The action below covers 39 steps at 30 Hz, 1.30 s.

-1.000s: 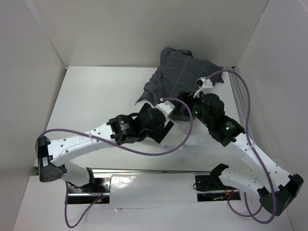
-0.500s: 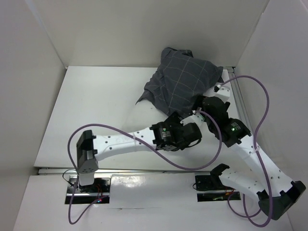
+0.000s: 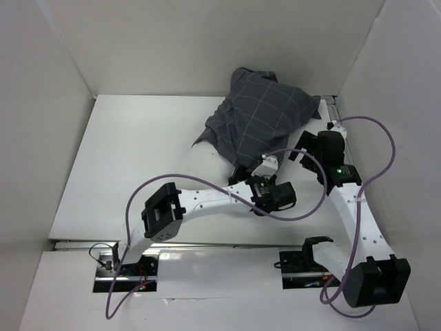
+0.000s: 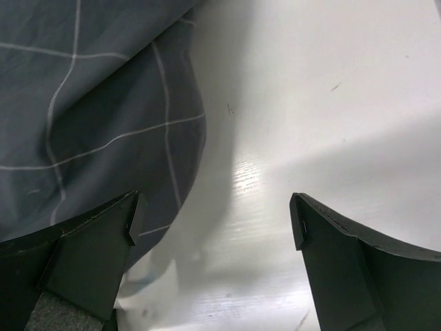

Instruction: Put the pillow into the pillowcase

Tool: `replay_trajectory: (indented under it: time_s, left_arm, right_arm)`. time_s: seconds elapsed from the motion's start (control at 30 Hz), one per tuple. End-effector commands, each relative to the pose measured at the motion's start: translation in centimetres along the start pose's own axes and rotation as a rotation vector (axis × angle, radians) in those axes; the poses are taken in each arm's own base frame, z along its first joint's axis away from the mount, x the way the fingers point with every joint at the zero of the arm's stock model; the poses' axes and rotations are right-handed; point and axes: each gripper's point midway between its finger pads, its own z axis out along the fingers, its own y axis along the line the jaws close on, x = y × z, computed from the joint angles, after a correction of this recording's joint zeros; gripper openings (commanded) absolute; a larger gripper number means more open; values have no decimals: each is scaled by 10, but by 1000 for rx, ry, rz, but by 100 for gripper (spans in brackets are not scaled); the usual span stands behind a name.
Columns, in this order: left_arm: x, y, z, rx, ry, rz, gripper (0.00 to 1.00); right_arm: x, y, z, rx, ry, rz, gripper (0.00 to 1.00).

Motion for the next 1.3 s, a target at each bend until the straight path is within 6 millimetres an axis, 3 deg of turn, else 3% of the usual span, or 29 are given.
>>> replay_trajectory:
  time_s: [0.0,0.03,0.1,0.13,0.2,0.27,0.37,0.4,0.47,0.57,0.63,0.73,0.87,1.0,1.13,1.27]
  left_arm:
    - [8,22,44,-97,46,-90,100]
    - [21,22,56,-97,80,-39,72]
    - [22,33,73,-130,112,-69,0]
    - [26,37,78,-137,130,-70,0]
    - [10,55,74,-164,86,-96,0]
    - [-13,75,64,-194,18,-87,0]
    - [-65,91,41,-140,-103,-137,0]
    - [-92,104,32,-116,-152,-180,0]
    - [-123,101,27,-25,-207,-184,0]
    - [-166,120,12,35,-280,-215,0]
    - [-187,130,5,7,-339,-219,0]
    - [-202,137,-2,-12,-367,-222,0]
    - [-205,141,-4,-25,-373,-201,0]
    - [-213,143,-8,-11,-388,-214,0]
    - [-224,143,-16,23,-405,-225,0]
    - [-228,139,-18,20,-412,-211,0]
  right_arm:
    - [-19,17,1,-155,-43,15,99]
    - [-14,20,0,-202,-27,1,99]
    - [-16,17,2,-225,-28,6,99]
    - [-8,22,1,-265,-2,-17,99]
    - [-5,23,4,-294,-4,-39,99]
    - [11,27,7,-356,38,-100,99]
    - [33,39,15,-413,102,-161,99]
    - [39,43,19,-420,123,-169,99]
    - [55,51,25,-421,143,-240,99]
    - [79,66,33,-407,124,-385,99]
    - [71,74,40,-364,31,-425,99]
    - [59,93,42,-338,-67,-419,99]
    - [7,77,47,-115,-239,-264,98]
    - [-22,83,60,-140,-301,-205,95]
    - [-12,104,82,-224,-225,-208,88]
    - [2,116,90,-282,-158,-213,84]
